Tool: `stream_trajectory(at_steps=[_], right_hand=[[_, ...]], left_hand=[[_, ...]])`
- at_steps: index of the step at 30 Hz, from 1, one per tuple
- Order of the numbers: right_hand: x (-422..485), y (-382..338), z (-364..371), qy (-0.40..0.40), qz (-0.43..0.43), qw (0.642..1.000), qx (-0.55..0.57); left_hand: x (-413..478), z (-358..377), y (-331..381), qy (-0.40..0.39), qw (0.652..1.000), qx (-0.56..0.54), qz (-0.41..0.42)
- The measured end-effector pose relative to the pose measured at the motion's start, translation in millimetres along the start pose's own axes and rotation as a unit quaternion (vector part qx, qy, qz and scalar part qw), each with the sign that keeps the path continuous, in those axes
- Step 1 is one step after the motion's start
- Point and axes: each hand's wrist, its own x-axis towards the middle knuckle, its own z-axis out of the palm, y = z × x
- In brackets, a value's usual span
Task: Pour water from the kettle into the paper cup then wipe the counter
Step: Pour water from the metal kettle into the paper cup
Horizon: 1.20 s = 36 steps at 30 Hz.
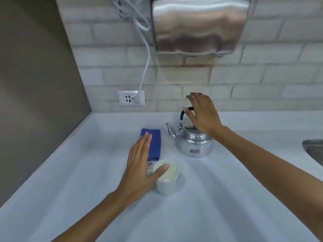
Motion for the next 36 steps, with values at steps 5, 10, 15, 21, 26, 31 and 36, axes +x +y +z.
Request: stream_trajectory(at_steps=[5,10,15,21,26,31,36], right_hand=[[6.8,16.5,26.0,-0.034,0.044,0.998,-0.015],[23.8,22.9,34.0,-0.015,0.092,0.996,-0.008],[40.5,23.9,34.4,-0.037,0.155,0.987,-0.005],[49.8,23.3,34.8,-0.058,0.182,0.982,-0.010],[49.8,22.7,30.6,-0.068,0.197,0.978,0.006],[45.7,21.2,23.1,-0.084,0.202,0.975,0.036],[40.6,18.1,7.0,-0.080,0.174,0.980,0.051]], left_hand=[[-26.8,17.3,-18.6,-0.050,0.993,-0.078,-0.075],[-28.5,37.8,-26.6,-0.100,0.977,-0.144,-0.119],[-19.2,54.5,-24.6,-0.107,0.954,-0.224,-0.165],[-12.8,65.5,-27.9,-0.072,0.952,-0.238,-0.179],[-13.1,69.8,-29.9,-0.061,0.950,-0.241,-0.188],[-12.7,70.8,-29.0,-0.059,0.950,-0.239,-0.194],[-13.7,70.3,-27.9,-0.059,0.954,-0.225,-0.191]])
